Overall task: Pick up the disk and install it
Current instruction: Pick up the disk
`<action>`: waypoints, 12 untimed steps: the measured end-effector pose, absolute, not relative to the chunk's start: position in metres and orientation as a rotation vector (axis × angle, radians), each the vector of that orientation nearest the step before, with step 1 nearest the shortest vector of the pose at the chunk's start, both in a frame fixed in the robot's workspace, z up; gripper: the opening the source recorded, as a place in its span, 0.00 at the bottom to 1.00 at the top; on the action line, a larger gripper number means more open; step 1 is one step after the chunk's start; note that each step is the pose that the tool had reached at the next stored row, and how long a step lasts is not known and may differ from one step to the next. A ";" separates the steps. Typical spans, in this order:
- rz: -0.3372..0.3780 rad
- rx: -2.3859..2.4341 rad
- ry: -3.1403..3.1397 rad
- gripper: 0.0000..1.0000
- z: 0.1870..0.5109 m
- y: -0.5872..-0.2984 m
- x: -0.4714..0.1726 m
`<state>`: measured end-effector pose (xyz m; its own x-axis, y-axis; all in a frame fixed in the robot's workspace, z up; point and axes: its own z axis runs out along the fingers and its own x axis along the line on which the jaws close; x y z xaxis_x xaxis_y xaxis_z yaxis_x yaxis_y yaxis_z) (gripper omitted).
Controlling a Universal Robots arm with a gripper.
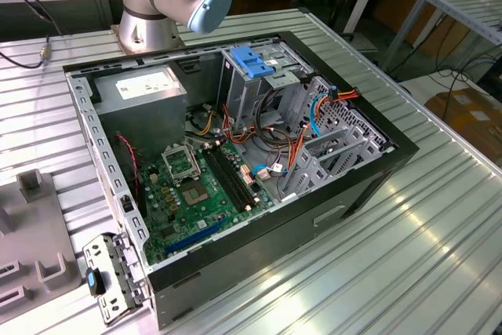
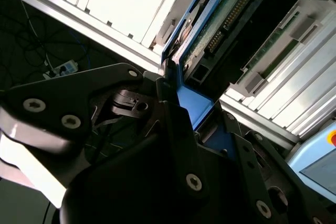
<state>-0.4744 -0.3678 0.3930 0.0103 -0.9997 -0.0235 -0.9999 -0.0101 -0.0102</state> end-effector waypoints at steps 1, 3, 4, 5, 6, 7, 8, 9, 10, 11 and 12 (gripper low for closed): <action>0.015 -2.216 2.193 0.37 0.393 -0.368 -0.474; 0.015 -2.216 2.193 0.37 0.394 -0.368 -0.474; 0.015 -2.216 2.193 0.37 0.394 -0.368 -0.474; 0.015 -2.216 2.193 0.37 0.395 -0.368 -0.474; 0.015 -2.216 2.193 0.37 0.395 -0.368 -0.474; 0.015 -2.216 2.193 0.37 0.395 -0.368 -0.474; 0.015 -2.216 2.193 0.37 0.396 -0.368 -0.474; 0.015 -2.216 2.193 0.37 0.396 -0.368 -0.474; 0.015 -2.216 2.193 0.37 0.397 -0.368 -0.474; 0.015 -2.216 2.193 0.37 0.397 -0.368 -0.474; 0.015 -2.216 2.193 0.37 0.398 -0.368 -0.474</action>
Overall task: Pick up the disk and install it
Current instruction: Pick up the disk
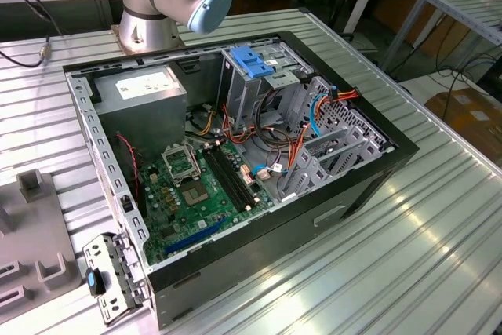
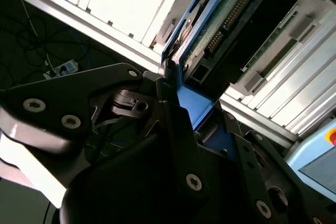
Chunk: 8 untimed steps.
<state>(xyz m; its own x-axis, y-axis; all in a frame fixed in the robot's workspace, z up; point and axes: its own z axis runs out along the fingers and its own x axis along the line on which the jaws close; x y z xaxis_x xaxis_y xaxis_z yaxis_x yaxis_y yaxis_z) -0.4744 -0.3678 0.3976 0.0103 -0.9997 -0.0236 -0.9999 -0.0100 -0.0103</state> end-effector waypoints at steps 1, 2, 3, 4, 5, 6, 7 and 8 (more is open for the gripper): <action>0.015 -2.216 2.193 0.37 0.398 -0.368 -0.474; 0.015 -2.216 2.193 0.37 0.399 -0.368 -0.474; 0.015 -2.216 2.193 0.37 0.399 -0.368 -0.474; 0.015 -2.216 2.193 0.37 0.400 -0.368 -0.474; 0.016 -2.215 2.193 0.37 0.400 -0.368 -0.474; 0.016 -2.215 2.193 0.37 0.401 -0.368 -0.474; 0.016 -2.215 2.193 0.37 0.401 -0.368 -0.474; 0.016 -2.215 2.193 0.37 0.402 -0.368 -0.474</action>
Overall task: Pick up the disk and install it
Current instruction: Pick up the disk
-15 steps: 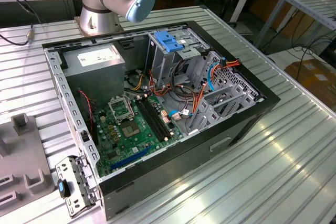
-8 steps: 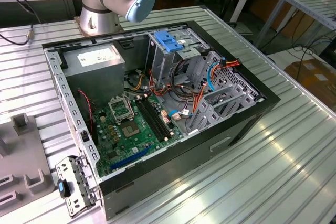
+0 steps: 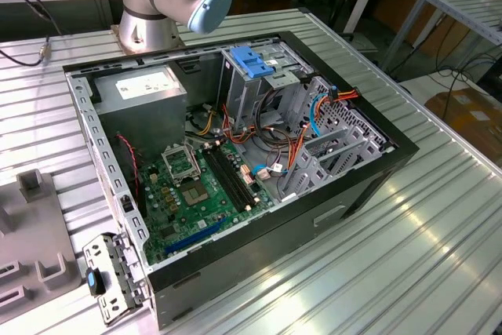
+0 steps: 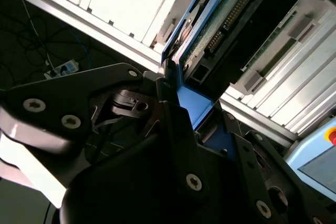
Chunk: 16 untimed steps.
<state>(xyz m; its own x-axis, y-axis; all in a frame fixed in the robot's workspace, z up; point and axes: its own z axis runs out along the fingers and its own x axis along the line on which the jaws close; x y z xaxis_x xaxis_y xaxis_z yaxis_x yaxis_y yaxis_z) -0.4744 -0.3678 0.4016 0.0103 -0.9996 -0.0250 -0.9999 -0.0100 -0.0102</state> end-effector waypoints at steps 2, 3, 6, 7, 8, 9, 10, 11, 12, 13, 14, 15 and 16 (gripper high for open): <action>0.017 -2.215 2.192 0.37 0.403 -0.368 -0.474; 0.017 -2.215 2.192 0.37 0.403 -0.368 -0.474; 0.018 -2.214 2.192 0.37 0.405 -0.368 -0.474; 0.018 -2.214 2.192 0.37 0.405 -0.368 -0.474; 0.018 -2.214 2.192 0.37 0.406 -0.368 -0.474; 0.018 -2.214 2.192 0.37 0.406 -0.368 -0.474; 0.018 -2.214 2.192 0.37 0.407 -0.368 -0.474; 0.018 -2.214 2.192 0.37 0.407 -0.368 -0.474; 0.018 -2.214 2.192 0.37 0.408 -0.368 -0.474; 0.018 -2.214 2.192 0.37 0.409 -0.368 -0.474; 0.019 -2.214 2.192 0.37 0.409 -0.368 -0.474; 0.019 -2.214 2.191 0.37 0.410 -0.368 -0.474; 0.019 -2.214 2.191 0.37 0.411 -0.368 -0.474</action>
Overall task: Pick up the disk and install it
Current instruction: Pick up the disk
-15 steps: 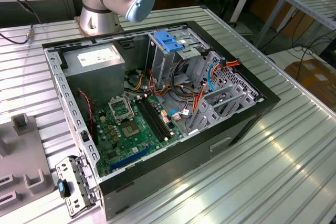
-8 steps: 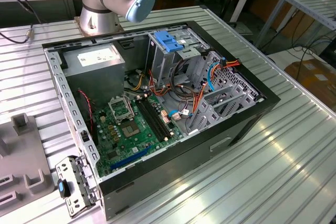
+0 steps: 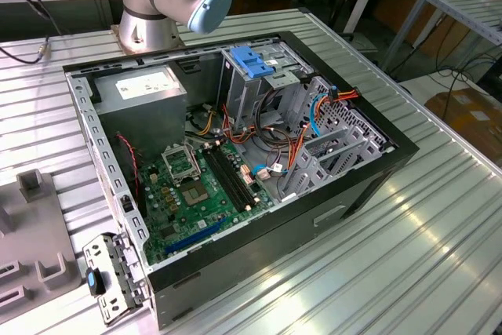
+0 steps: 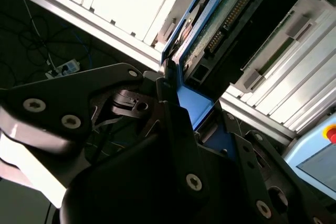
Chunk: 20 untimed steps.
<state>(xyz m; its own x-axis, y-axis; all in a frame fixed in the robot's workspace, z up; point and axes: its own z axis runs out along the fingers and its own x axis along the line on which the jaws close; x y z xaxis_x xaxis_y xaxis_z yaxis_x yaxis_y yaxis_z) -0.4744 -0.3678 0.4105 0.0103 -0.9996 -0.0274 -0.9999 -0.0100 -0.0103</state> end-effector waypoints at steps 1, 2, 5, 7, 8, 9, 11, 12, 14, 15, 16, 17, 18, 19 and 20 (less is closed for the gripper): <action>0.019 -2.214 2.191 0.37 0.411 -0.368 -0.474; 0.019 -2.214 2.191 0.37 0.412 -0.368 -0.474; 0.020 -2.214 2.191 0.37 0.415 -0.368 -0.474; 0.020 -2.213 2.191 0.37 0.416 -0.368 -0.474; 0.021 -2.213 2.191 0.37 0.417 -0.368 -0.474; 0.023 -2.212 2.190 0.37 0.419 -0.368 -0.474; 0.024 -2.212 2.189 0.37 0.421 -0.368 -0.474; 0.025 -2.211 2.189 0.37 0.422 -0.368 -0.474; 0.025 -2.211 2.189 0.37 0.423 -0.368 -0.474; 0.025 -2.211 2.189 0.37 0.424 -0.368 -0.474; 0.025 -2.211 2.189 0.37 0.424 -0.368 -0.474; 0.026 -2.211 2.189 0.37 0.425 -0.368 -0.474; 0.026 -2.211 2.189 0.37 0.426 -0.368 -0.474; 0.026 -2.211 2.189 0.37 0.426 -0.368 -0.474; 0.026 -2.211 2.188 0.37 0.427 -0.368 -0.474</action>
